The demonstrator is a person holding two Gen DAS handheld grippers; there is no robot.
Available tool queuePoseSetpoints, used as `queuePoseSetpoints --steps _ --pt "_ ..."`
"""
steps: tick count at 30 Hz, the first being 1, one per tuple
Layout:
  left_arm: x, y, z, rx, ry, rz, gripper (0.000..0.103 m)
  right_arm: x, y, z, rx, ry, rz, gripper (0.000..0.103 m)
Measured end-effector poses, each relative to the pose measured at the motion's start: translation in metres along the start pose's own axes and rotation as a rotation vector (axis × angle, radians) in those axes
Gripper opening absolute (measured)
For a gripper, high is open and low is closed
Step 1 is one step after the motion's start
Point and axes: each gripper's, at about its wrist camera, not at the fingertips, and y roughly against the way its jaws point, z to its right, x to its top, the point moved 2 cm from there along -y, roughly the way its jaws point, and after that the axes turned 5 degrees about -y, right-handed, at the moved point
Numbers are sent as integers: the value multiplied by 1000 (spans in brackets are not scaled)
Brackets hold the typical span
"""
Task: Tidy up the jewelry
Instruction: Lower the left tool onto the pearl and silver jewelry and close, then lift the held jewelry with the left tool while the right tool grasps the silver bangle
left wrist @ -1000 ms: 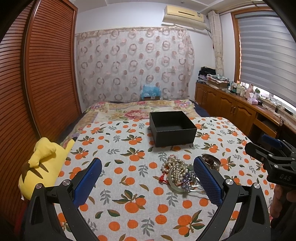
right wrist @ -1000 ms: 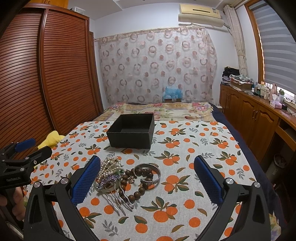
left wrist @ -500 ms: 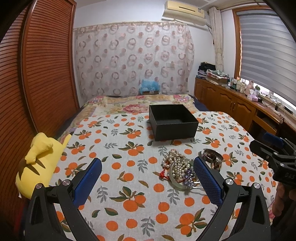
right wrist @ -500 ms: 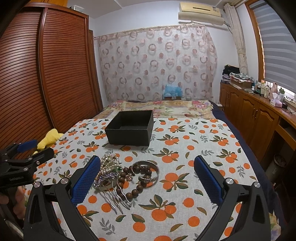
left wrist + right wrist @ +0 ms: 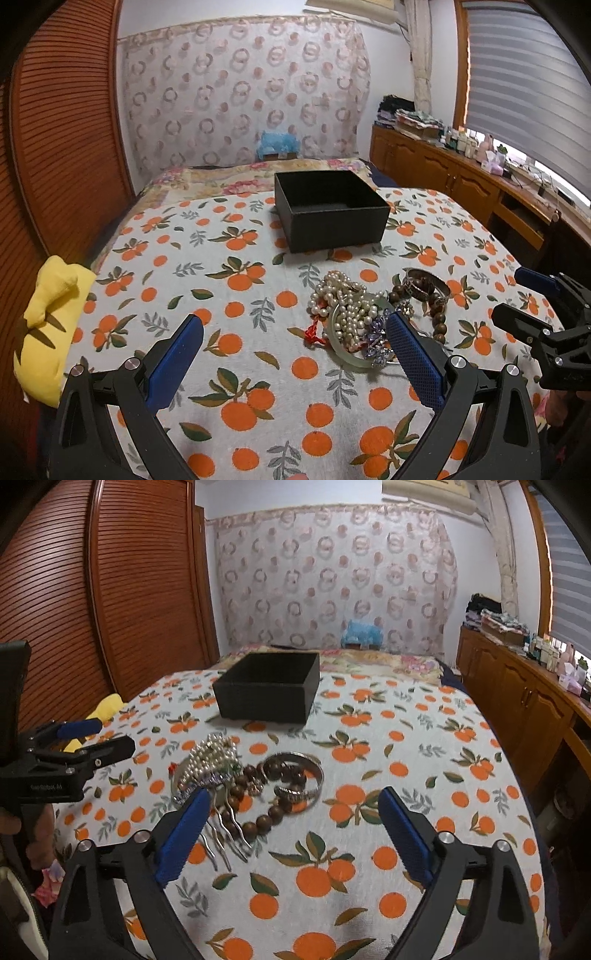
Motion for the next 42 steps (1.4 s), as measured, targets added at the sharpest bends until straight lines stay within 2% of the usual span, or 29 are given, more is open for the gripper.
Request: queuePoseSetpoints --steps 8,10,13,17,21,26,27,29,31,37,42 --pt "6 -29 9 -90 -40 -35 94 -5 -19 3 38 4 -55 73" --pt "7 -39 10 -115 -43 -61 81 -7 -25 3 46 8 -73 71" --pt "8 -57 12 -142 -44 -101 67 -8 -29 2 44 22 -79 71" --pt "11 -67 15 -130 -76 -108 61 -8 -34 0 50 33 -90 71" --pt "12 -76 18 -154 -93 -137 38 -5 -38 -1 56 41 -95 71" --pt "15 -81 22 -178 -108 -141 27 -4 -39 -2 60 41 -96 71" --pt "15 -81 22 -192 -108 -143 21 -5 -39 -2 60 43 -97 71" --pt "16 -81 24 -194 -112 -142 19 -6 -41 -2 60 45 -100 71" --pt "17 -79 23 -213 -107 -138 8 -6 -42 -2 59 47 -102 71" --pt "19 -67 12 -211 -86 -111 8 -7 -43 -1 59 48 -105 71" --pt "29 -43 0 -213 -62 -54 8 -5 -44 1 56 55 -104 71"
